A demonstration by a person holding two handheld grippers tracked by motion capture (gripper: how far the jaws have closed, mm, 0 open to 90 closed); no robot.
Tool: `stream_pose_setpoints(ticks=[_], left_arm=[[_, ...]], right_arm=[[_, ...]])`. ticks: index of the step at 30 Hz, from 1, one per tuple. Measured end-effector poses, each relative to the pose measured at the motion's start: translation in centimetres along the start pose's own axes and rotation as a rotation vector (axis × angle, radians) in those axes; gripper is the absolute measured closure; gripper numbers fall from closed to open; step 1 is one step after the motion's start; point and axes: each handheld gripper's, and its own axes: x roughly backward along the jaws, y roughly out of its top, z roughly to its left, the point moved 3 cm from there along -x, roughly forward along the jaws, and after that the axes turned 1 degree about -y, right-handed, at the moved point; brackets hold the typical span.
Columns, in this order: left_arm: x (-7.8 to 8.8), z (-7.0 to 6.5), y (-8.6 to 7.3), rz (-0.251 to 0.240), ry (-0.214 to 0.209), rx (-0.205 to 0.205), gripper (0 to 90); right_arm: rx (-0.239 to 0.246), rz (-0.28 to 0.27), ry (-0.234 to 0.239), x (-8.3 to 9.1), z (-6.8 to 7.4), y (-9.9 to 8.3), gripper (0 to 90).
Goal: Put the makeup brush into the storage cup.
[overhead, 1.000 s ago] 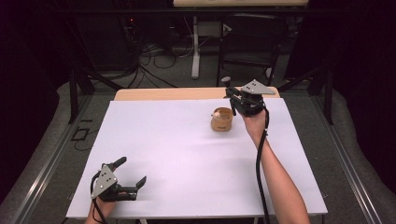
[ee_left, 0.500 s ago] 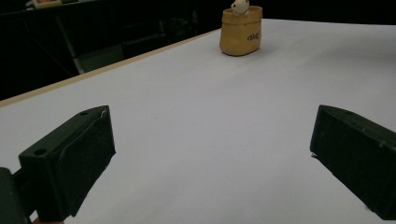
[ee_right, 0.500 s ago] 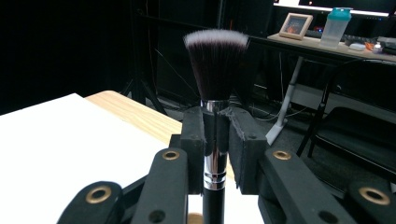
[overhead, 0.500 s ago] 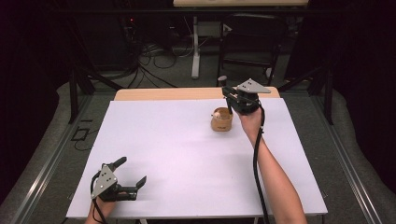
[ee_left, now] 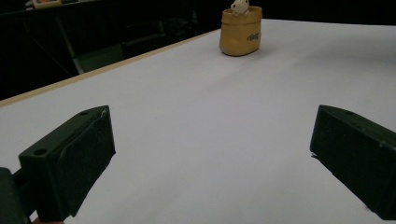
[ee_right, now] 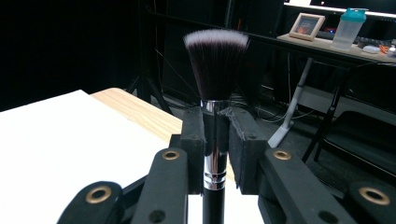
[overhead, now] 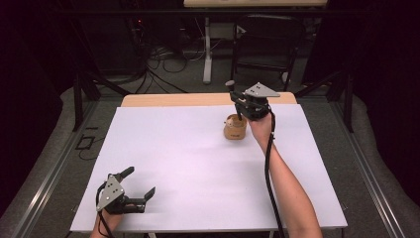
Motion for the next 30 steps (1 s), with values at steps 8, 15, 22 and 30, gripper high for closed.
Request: stream_pose_setpoints(ticks=[8,15,22,30], left_arm=[[0.0,0.0,0.0,-0.002,0.001,0.000,0.0],[0.0,0.0,0.0,-0.002,0.001,-0.001,0.0],[0.0,0.0,0.0,-0.001,0.001,-0.001,0.0],[0.0,0.0,0.0,-0.003,0.000,-0.002,0.0]], right_arm=[[0.006,0.014,0.003,-0.8,0.0,-0.5,77.4],[0.005,0.033,0.013,-1.3,-0.1,-1.1,77.5],[0.010,0.048,0.019,-1.5,-0.2,-1.4,77.4],[0.008,0.062,0.023,-1.7,-0.2,-1.7,77.4]])
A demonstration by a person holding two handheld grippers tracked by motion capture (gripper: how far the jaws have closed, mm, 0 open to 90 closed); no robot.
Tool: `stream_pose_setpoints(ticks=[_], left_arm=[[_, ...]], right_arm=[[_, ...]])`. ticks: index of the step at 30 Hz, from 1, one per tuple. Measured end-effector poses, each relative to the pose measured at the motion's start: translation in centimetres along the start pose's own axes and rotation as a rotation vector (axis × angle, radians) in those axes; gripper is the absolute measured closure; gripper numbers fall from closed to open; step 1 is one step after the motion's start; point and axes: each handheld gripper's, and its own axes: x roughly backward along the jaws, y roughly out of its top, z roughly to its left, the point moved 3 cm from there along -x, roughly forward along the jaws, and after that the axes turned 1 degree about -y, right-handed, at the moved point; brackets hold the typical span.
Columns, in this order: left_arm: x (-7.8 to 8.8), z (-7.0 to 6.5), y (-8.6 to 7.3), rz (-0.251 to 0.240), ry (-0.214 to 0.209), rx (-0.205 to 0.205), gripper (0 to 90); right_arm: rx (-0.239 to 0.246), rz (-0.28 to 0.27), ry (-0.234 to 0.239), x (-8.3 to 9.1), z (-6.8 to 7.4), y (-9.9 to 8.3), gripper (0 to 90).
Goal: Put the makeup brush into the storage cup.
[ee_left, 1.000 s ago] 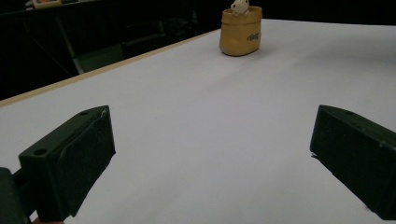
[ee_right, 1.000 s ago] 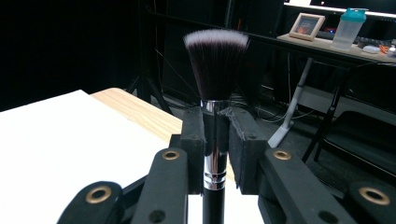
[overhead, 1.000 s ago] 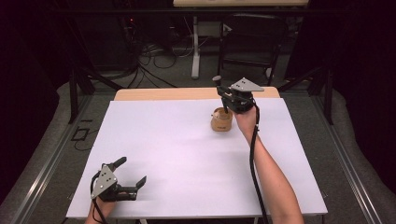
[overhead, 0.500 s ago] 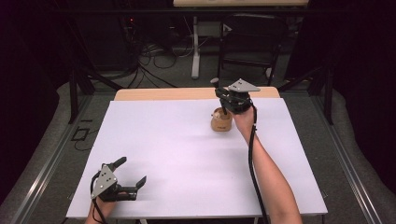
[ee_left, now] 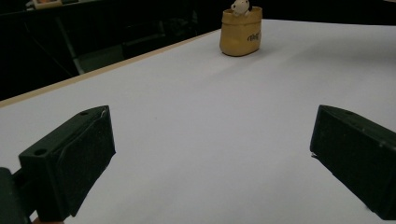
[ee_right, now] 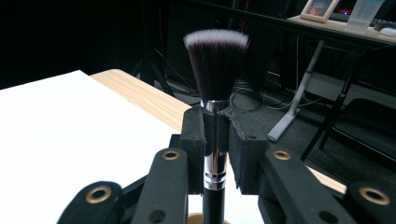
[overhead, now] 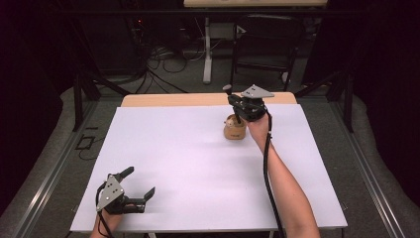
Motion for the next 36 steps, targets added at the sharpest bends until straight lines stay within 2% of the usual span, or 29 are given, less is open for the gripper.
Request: stream_pose_setpoints(ticks=[13,36], left_arm=[[0.0,0.0,0.0,0.001,0.000,0.000,0.0],[0.0,0.0,0.0,0.003,0.002,-0.001,0.0]], right_arm=[[0.001,0.021,0.008,-0.2,-0.1,-0.6,77.4],[0.031,0.064,0.015,-0.3,-0.1,-2.0,76.0]])
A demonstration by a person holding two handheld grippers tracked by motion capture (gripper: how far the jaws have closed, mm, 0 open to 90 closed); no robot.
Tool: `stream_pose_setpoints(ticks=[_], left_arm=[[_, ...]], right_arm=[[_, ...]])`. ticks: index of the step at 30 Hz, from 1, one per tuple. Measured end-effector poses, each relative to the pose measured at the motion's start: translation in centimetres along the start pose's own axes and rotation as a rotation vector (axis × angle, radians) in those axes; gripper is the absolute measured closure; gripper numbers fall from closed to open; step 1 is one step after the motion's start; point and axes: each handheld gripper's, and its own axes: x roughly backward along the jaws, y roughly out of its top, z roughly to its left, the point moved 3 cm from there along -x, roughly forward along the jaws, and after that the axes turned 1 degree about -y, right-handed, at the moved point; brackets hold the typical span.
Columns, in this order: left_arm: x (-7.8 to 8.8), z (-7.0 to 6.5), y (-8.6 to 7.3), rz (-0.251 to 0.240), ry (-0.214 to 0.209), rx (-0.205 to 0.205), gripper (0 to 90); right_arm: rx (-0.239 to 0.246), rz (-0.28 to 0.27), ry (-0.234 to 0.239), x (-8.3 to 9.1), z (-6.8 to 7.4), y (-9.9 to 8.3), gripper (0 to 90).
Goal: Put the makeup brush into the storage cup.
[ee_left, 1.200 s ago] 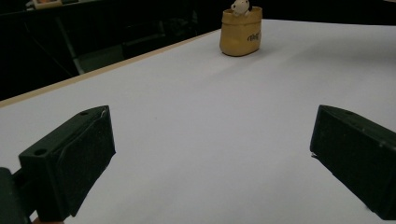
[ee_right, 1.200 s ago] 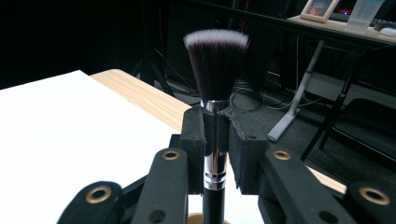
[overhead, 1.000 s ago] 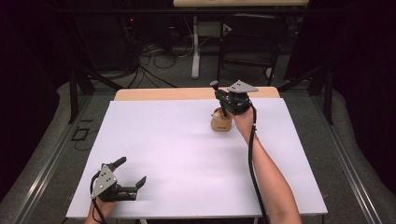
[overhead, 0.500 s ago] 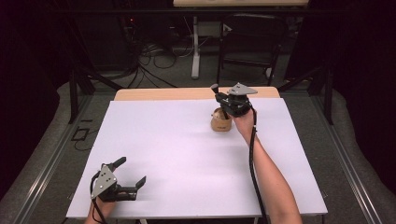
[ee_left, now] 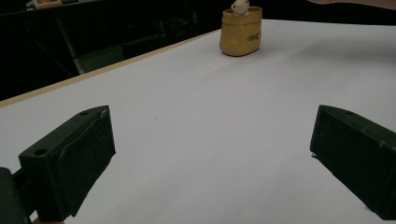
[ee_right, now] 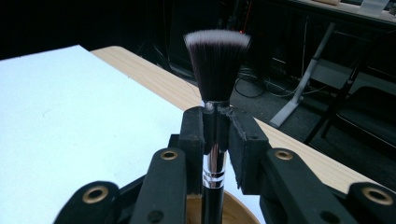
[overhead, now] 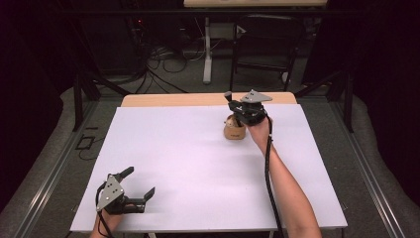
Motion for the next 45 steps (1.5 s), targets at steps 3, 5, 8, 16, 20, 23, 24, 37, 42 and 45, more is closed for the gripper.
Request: stream_pose_setpoints(ticks=[3,5,8,16,20,23,24,37,42,45], left_arm=[[0.0,0.0,0.0,0.000,0.000,0.000,0.0],[0.0,0.0,0.0,-0.002,-0.002,0.001,0.0],[0.0,0.0,0.0,0.000,0.000,0.001,0.0],[-0.1,-0.1,0.0,-0.001,-0.004,0.003,0.0],[-0.1,-0.1,0.0,-0.002,-0.003,0.004,0.0],[-0.1,-0.1,0.0,-0.001,-0.004,0.003,0.0],[-0.1,-0.1,0.0,-0.001,-0.004,0.002,0.0],[0.1,-0.1,0.0,-0.001,-0.002,0.000,0.0],[0.0,-0.1,0.0,-0.001,-0.003,0.001,0.0],[-0.1,-0.2,0.0,-0.002,-0.006,0.002,0.0]], right_arm=[[-0.003,0.021,0.015,0.1,0.0,-0.2,63.5],[-0.015,0.034,0.027,0.2,0.0,-0.2,54.0],[-0.029,0.046,0.042,0.6,0.0,-0.2,43.2],[-0.008,0.089,0.084,1.8,0.2,-0.7,22.6],[0.000,0.121,0.106,2.1,0.5,-1.0,15.2],[0.006,0.140,0.121,2.2,0.7,-1.3,12.8],[0.008,0.147,0.123,2.4,0.8,-1.3,11.3],[0.063,0.174,0.145,4.9,2.2,-1.9,0.1],[0.087,0.167,0.161,6.2,2.9,-2.3,0.0],[0.087,0.157,0.162,7.0,3.1,-2.6,0.0]])
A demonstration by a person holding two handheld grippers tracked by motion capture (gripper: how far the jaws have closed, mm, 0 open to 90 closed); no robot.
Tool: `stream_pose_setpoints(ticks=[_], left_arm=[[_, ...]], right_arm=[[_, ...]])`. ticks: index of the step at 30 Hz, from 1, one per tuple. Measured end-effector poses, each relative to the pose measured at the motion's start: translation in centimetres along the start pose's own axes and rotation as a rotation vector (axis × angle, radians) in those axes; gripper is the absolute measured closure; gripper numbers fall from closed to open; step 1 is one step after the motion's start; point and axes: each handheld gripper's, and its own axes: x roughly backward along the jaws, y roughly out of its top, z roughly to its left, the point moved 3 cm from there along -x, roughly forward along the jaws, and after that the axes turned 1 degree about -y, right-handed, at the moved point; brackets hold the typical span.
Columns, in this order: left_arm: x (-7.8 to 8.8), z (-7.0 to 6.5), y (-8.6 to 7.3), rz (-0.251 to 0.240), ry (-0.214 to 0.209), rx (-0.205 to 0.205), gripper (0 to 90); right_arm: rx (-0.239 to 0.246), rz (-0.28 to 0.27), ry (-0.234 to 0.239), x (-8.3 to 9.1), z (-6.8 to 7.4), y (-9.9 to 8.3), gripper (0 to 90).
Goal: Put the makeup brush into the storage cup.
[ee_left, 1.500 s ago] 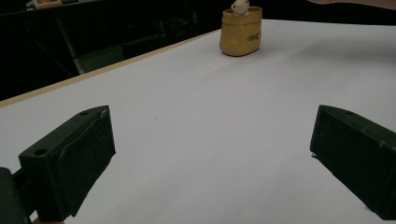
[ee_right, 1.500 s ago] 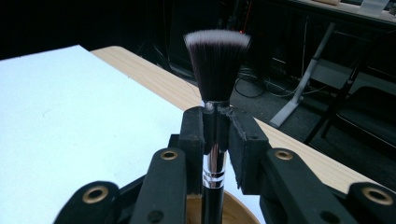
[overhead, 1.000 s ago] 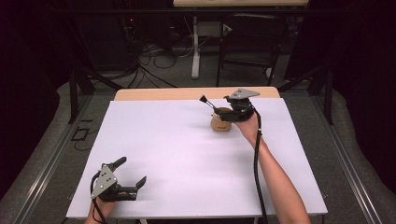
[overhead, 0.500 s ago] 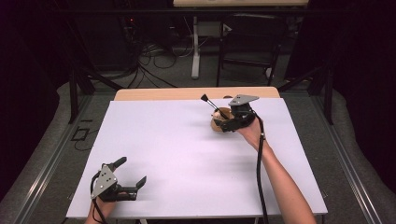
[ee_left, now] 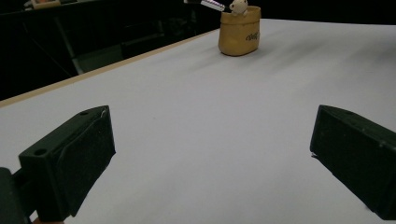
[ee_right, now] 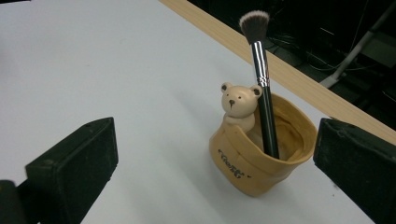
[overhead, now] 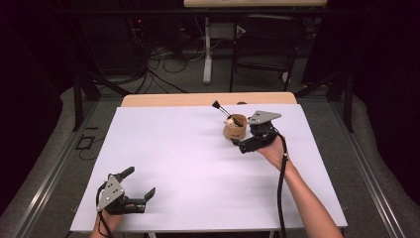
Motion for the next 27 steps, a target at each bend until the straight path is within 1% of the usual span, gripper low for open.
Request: stream_pose_setpoints(ticks=[11,16,20,23,24,27], left_arm=[[0.0,0.0,0.0,0.002,0.001,-0.002,0.0],[0.0,0.0,0.0,0.002,0.003,-0.001,0.0],[0.0,0.0,0.0,0.001,0.003,0.000,0.0],[0.0,0.0,0.0,0.000,0.003,0.000,0.0],[0.0,0.1,0.0,0.001,0.002,-0.001,0.0],[0.1,0.1,0.0,0.001,0.002,-0.001,0.0]], right_arm=[[0.002,-0.031,0.000,2.7,1.2,-1.8,0.0],[0.006,-0.036,-0.004,3.7,1.8,-2.6,0.0],[-0.003,-0.046,0.001,4.3,2.3,-3.3,0.0],[0.004,-0.051,-0.002,4.7,2.7,-3.8,0.0],[-0.001,-0.060,-0.002,4.8,2.8,-3.9,0.0],[0.011,-0.059,-0.013,5.4,3.0,-4.2,0.0]])
